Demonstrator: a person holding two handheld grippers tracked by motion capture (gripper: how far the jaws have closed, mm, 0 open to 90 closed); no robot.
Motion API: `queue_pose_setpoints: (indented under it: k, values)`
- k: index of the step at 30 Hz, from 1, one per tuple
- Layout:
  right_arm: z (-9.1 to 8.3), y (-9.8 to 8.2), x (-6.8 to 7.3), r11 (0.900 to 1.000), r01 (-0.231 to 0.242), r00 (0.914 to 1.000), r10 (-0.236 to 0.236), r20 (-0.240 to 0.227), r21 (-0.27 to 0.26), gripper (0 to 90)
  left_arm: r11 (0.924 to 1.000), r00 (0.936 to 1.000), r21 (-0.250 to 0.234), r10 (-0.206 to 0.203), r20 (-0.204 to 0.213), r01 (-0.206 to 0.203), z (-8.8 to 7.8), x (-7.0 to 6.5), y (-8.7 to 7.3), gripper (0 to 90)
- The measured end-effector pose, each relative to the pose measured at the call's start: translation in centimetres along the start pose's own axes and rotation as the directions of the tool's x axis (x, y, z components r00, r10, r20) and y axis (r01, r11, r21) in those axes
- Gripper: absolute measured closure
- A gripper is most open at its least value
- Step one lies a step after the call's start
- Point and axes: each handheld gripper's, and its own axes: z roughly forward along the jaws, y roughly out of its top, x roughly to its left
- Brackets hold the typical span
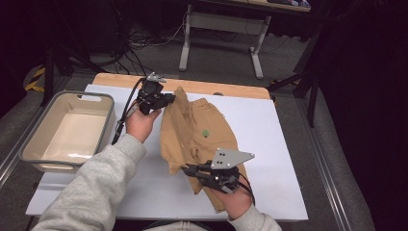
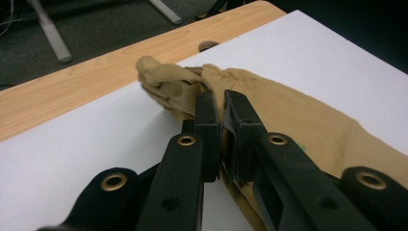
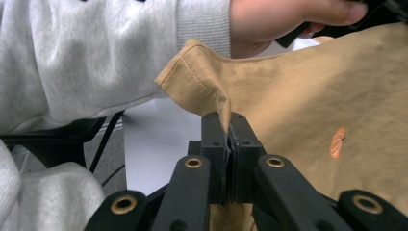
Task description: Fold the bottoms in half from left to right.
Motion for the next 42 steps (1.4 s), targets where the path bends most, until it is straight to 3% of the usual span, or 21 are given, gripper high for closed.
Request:
queue_pose_setpoints:
  k: [11, 12, 20, 30, 36, 39, 42]
  values:
    - [-3.2, -3.0, -0.5, 0.995, -0.099, 0.9937, 0.099, 0.053, -0.004, 85.9, 0.9988, 0.997, 0.02, 0.044, 0.063, -0.046, 3.0, -3.0, 1.2, 82.5]
    - [-3.8, -3.8, -0.6, 0.991, -0.133, 0.9891, 0.134, 0.061, -0.007, 85.3, 0.9986, 0.9961, 0.022, 0.046, 0.075, -0.047, 3.7, -3.5, 1.3, 82.1]
    - [-5.4, -5.6, -0.8, 0.982, -0.189, 0.978, 0.19, 0.086, -0.025, 84.2, 0.9973, 0.9923, 0.046, 0.051, 0.112, -0.057, 6.2, -5.2, 1.3, 80.3]
    - [-7.6, -7.7, -1.4, 0.961, -0.269, 0.9523, 0.276, 0.131, -0.071, 85.3, 0.9918, 0.9848, 0.076, 0.091, 0.148, -0.103, 8.9, -7.4, 0.8, 78.9]
    - [-8.4, -8.9, -1.4, 0.949, -0.305, 0.9353, 0.314, 0.163, -0.079, 85.0, 0.9936, 0.9841, 0.054, 0.09, 0.153, -0.1, 8.3, -7.7, 0.6, 60.3]
    - [-9.0, -9.3, -1.6, 0.94, -0.331, 0.9232, 0.341, 0.177, -0.087, 81.6, 0.9931, 0.9838, 0.047, 0.1, 0.149, -0.108, 7.3, -7.5, 0.3, 58.1]
    - [-9.6, -9.7, -1.8, 0.93, -0.356, 0.9098, 0.367, 0.194, -0.089, 72.4, 0.9933, 0.9847, 0.051, 0.095, 0.146, -0.104, 6.7, -7.1, -0.3, 55.6]
